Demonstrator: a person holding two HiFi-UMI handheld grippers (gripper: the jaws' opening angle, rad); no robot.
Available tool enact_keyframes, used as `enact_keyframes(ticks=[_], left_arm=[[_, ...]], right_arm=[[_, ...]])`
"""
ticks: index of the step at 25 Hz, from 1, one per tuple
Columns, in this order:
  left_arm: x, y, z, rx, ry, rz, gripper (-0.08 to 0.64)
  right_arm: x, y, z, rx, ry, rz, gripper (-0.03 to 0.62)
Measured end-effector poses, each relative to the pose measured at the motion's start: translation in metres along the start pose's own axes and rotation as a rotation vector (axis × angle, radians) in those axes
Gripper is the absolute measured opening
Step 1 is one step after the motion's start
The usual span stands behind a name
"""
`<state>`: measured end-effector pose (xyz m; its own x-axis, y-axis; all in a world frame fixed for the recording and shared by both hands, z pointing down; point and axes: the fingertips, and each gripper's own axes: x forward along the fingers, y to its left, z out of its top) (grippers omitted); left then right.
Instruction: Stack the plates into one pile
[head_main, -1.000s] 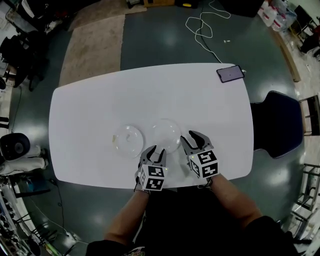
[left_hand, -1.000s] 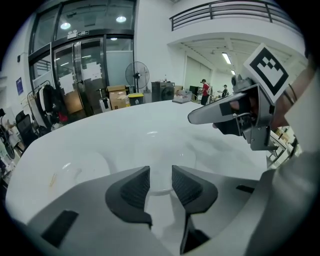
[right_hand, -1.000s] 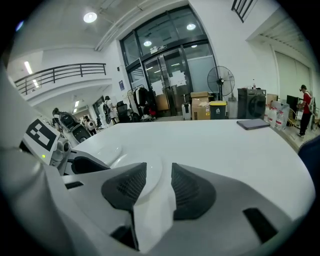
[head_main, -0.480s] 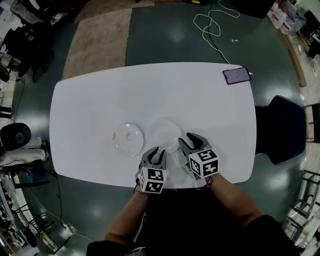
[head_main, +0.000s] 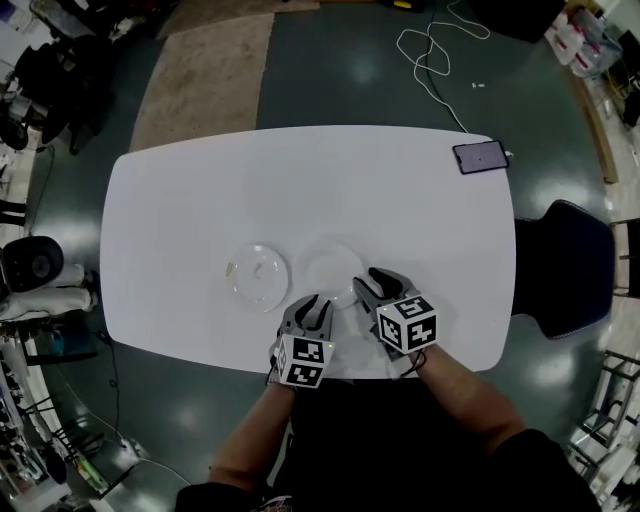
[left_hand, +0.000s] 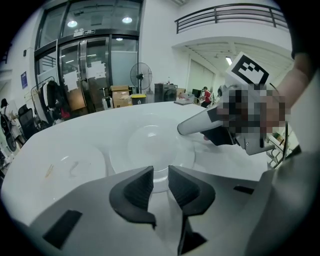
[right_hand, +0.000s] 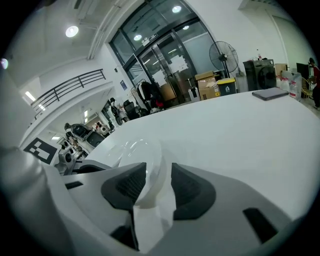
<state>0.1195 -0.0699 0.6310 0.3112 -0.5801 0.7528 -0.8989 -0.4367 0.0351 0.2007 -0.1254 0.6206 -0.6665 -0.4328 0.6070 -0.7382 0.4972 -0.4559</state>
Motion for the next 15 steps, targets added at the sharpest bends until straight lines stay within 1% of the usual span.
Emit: enact_keyframes(ticks=[9,12,15], left_arm=[[0.001,0.002,-0.001,-0.013,-0.019,0.006,0.106],[0.001,0.002,0.0,-0.018,-0.028,0.006,0.107],[0.0,0.003,-0.001,-0.027,-0.034,0.004,0.106]], right_arm=[[0.016,0.011,0.0,0.074,0.058,0.088,0.158],[0.018,0.013,0.0,0.094,0.07,0.097,0.141],[0.02,0.012,-0.002,0.098,0.086,0.088,0.115]])
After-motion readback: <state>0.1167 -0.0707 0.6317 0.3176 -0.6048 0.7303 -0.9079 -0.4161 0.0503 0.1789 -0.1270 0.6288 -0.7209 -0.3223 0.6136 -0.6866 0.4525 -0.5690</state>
